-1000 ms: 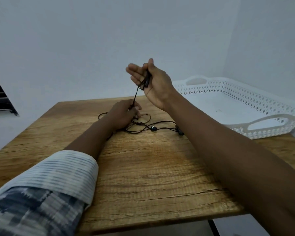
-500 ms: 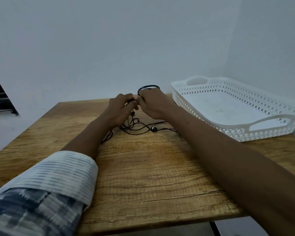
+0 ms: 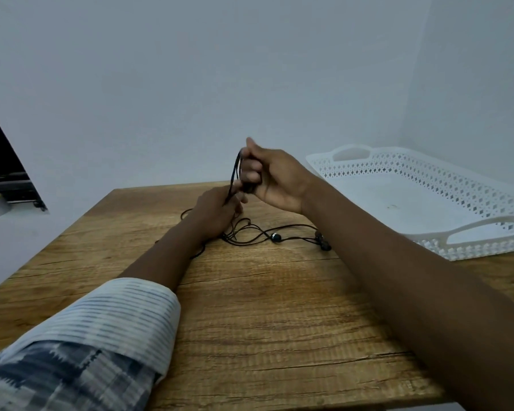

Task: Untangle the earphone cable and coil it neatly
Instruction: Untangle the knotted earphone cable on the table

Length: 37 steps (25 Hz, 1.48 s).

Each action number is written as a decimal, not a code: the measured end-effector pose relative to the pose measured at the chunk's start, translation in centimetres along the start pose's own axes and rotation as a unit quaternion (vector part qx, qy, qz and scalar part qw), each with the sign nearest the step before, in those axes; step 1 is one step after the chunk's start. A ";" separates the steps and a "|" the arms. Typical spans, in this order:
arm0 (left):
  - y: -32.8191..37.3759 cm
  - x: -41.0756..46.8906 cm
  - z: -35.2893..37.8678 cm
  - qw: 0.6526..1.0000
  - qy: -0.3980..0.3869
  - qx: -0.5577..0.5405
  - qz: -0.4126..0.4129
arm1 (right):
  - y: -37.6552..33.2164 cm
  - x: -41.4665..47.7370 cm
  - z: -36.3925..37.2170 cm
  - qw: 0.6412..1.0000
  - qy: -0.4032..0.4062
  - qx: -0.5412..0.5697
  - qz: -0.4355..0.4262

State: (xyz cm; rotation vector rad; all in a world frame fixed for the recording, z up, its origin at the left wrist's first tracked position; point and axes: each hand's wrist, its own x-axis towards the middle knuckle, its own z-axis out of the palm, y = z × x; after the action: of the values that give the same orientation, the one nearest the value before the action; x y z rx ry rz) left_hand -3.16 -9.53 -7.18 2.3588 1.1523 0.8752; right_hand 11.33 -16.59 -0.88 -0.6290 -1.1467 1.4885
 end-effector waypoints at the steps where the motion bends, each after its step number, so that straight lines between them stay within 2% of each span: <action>1: 0.4 -0.1 0.0 1.000 -0.010 -0.001 0.004 | -0.2 0.2 0.2 0.998 0.001 0.056 -0.023; 3: 0.8 -0.1 0.2 0.999 -0.033 -0.005 0.006 | -0.3 0.4 0.3 0.993 0.021 0.098 -0.062; 5: 0.9 -0.1 0.1 0.999 -0.034 -0.033 0.010 | -0.3 0.2 0.0 0.993 0.041 0.086 -0.076; 11: 2.5 0.2 -1.3 0.971 0.026 -0.233 0.040 | -0.7 -0.2 -0.4 0.995 0.070 0.032 -0.068; 14: 3.3 0.5 -1.2 0.959 0.043 -0.268 0.082 | -0.9 -0.2 -0.4 0.995 0.081 -0.002 -0.056; 18: 2.7 -0.1 -0.2 0.969 -0.014 -0.243 0.039 | -1.7 -0.6 -0.1 0.993 0.051 0.085 -0.060; 21: 3.3 -0.3 0.3 0.980 -0.092 -0.174 0.040 | -1.7 -0.4 0.3 0.969 0.061 0.205 -0.127; 22: 3.6 -0.3 0.4 0.980 -0.118 -0.152 0.047 | -1.6 -0.2 0.2 0.965 0.080 0.193 -0.156; 23: 3.8 -0.3 0.5 0.980 -0.140 -0.133 0.052 | -1.5 -0.1 0.0 0.969 0.117 0.112 -0.188; 24: 4.0 -0.3 0.6 0.980 -0.155 -0.116 0.055 | -1.3 -0.2 -0.3 0.962 0.167 -0.041 -0.212; 25: 4.0 -0.3 0.6 0.981 -0.160 -0.100 0.054 | -0.9 -0.3 -0.8 0.925 0.212 -0.227 -0.220; 26: 3.8 -0.3 0.5 0.983 -0.152 -0.087 0.053 | -0.4 -0.5 -1.3 0.862 0.230 -0.395 -0.220; 27: 3.6 -0.2 0.4 0.986 -0.135 -0.078 0.055 | 0.2 -0.5 -1.9 0.804 0.223 -0.511 -0.205; 28: 3.3 -0.1 0.2 0.989 -0.113 -0.073 0.057 | 0.7 -0.6 -2.3 0.767 0.201 -0.582 -0.183; 30: 2.7 0.1 -0.4 0.993 -0.063 -0.072 0.065 | 1.4 -0.6 -2.9 0.711 0.153 -0.672 -0.137; 32: 2.2 0.3 -0.8 0.994 -0.028 -0.077 0.067 | 1.7 -0.3 -3.2 0.674 0.138 -0.718 -0.108; 34: 1.9 0.4 -0.8 0.995 -0.018 -0.078 0.065 | 1.6 -0.1 -3.0 0.682 0.133 -0.714 -0.088; 37: 1.5 0.5 -0.7 0.994 0.005 -0.088 0.069 | 1.4 -0.1 -3.0 0.727 0.125 -0.673 -0.049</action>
State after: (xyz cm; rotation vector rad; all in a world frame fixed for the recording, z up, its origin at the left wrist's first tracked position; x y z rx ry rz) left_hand -2.60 -9.99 -5.64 2.3109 0.8841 0.9936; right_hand 13.35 -15.67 -3.30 -1.6294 -1.8996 0.1876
